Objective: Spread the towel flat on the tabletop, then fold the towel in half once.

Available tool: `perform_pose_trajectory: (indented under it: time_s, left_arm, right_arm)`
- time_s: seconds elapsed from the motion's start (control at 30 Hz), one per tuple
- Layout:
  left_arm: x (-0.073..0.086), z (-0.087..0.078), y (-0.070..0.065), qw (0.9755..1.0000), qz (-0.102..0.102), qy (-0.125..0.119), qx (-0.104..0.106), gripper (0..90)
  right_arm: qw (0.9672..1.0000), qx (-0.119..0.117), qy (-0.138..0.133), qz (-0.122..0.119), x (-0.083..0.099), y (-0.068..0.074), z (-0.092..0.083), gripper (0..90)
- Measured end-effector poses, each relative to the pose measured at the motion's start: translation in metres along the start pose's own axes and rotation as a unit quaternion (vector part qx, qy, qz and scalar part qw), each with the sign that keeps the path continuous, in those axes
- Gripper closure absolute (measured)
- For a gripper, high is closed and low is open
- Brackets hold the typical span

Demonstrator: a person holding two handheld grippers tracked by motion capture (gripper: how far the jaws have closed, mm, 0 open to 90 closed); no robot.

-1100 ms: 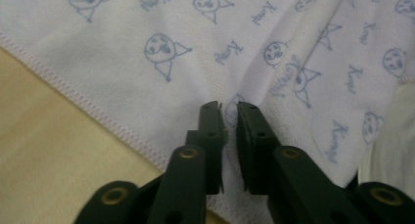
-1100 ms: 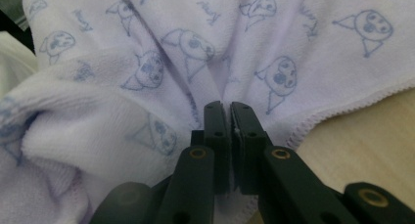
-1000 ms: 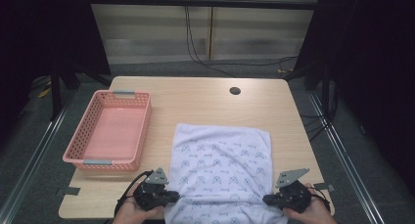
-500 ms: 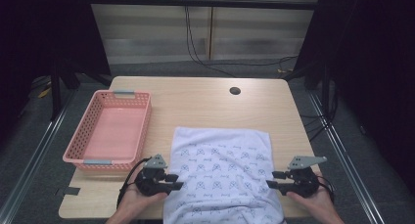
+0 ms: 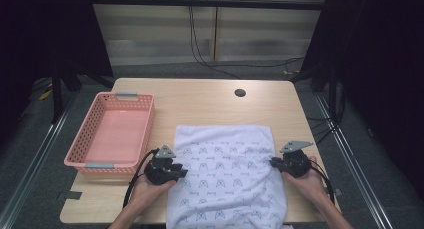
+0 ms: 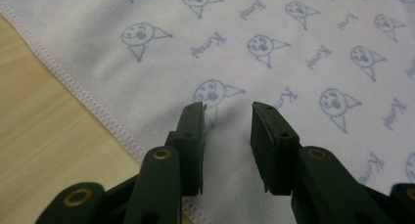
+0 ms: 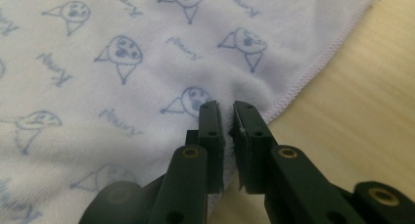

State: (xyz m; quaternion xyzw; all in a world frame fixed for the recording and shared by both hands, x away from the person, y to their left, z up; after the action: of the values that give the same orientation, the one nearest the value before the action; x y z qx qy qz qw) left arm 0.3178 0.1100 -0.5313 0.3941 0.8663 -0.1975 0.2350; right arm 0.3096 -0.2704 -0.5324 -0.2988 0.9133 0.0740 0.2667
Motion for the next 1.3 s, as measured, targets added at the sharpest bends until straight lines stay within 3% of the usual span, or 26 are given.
perform_pose_trajectory:
  time_s: [0.03,0.1,0.23,0.27,0.33,0.4,0.57,0.63,0.7,0.73,0.83,0.93,1.03,1.1,1.17,1.3]
  left_arm:
    - [-0.002,0.001,0.003,0.9999,0.001,-0.004,-0.011,67.2]
    - [-0.003,0.002,0.007,0.9999,-0.01,-0.01,-0.01,67.5]
    - [0.0,0.001,0.012,0.9996,-0.02,-0.016,-0.011,81.4]
    - [0.001,0.0,0.013,0.9997,-0.018,-0.013,-0.005,84.8]
    - [0.004,-0.001,0.015,0.9992,-0.032,-0.016,0.014,87.3]
    - [0.006,-0.002,0.014,0.9991,-0.033,-0.015,0.02,88.7]
    - [0.011,-0.005,0.005,0.9989,-0.028,-0.009,0.035,87.4]
    - [0.008,-0.005,0.005,0.9988,-0.027,-0.005,0.042,81.2]
    - [0.002,-0.002,0.007,0.9987,-0.026,-0.008,0.044,74.3]
    - [-0.003,-0.001,0.011,0.999,-0.027,-0.006,0.036,72.9]
    - [-0.017,0.003,0.019,0.9986,-0.035,-0.025,0.031,69.9]
    - [-0.034,0.004,0.03,0.997,-0.053,-0.049,0.028,68.1]
    - [-0.047,0.007,0.04,0.9959,-0.064,-0.061,0.017,67.5]
    - [-0.054,0.009,0.049,0.9955,-0.068,-0.066,0.0,66.3]
    - [-0.058,0.013,0.058,0.9942,-0.086,-0.065,0.0,65.1]
    - [-0.062,0.019,0.073,0.9942,-0.09,-0.057,-0.011,63.5]
  right_arm:
    - [1.0,-0.003,-0.002,0.004,-0.003,-0.002,0.002,83.5]
    - [0.9998,-0.008,-0.01,0.016,-0.01,-0.008,0.008,83.4]
    - [0.9995,-0.022,-0.01,0.02,-0.012,-0.009,0.009,86.3]
    - [0.9992,-0.029,-0.012,0.026,-0.009,-0.009,0.008,86.9]
    - [0.9986,-0.04,-0.015,0.033,-0.005,-0.01,0.006,87.3]
    - [0.9984,-0.044,-0.017,0.033,-0.001,-0.009,0.004,87.5]
    - [0.9982,-0.052,-0.01,0.028,0.01,-0.006,-0.004,87.4]
    - [0.9985,-0.05,-0.005,0.021,0.014,-0.006,-0.008,86.7]
    - [0.9981,-0.058,-0.002,0.02,0.015,-0.007,-0.01,79.0]
    - [0.9985,-0.051,-0.005,0.019,0.013,-0.008,-0.009,74.1]
    - [0.9984,-0.042,-0.018,0.032,0.001,-0.017,-0.006,65.0]
    - [0.998,-0.027,-0.04,0.04,-0.02,-0.031,-0.003,61.8]
    - [0.9964,-0.027,-0.06,0.054,-0.044,-0.048,0.003,58.9]
    - [0.9967,-0.022,-0.055,0.055,-0.055,-0.055,0.011,56.2]
    - [0.9968,-0.021,-0.049,0.059,-0.063,-0.061,0.019,54.8]
    - [0.997,-0.008,-0.036,0.068,-0.073,-0.074,0.036,51.9]
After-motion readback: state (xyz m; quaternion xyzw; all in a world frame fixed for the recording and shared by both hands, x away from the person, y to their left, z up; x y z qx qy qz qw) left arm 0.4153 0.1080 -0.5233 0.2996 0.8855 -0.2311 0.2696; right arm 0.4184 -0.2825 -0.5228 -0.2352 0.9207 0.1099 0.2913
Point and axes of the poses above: each handheld gripper's, and its own axes: z roughly forward along the jaws, x roughly out of its underside, y roughly to its left, the point moved 5 cm from there along z, roughly forward along the jaws, and after that the axes turned 8 degrees about y, right-handed, at the moved point
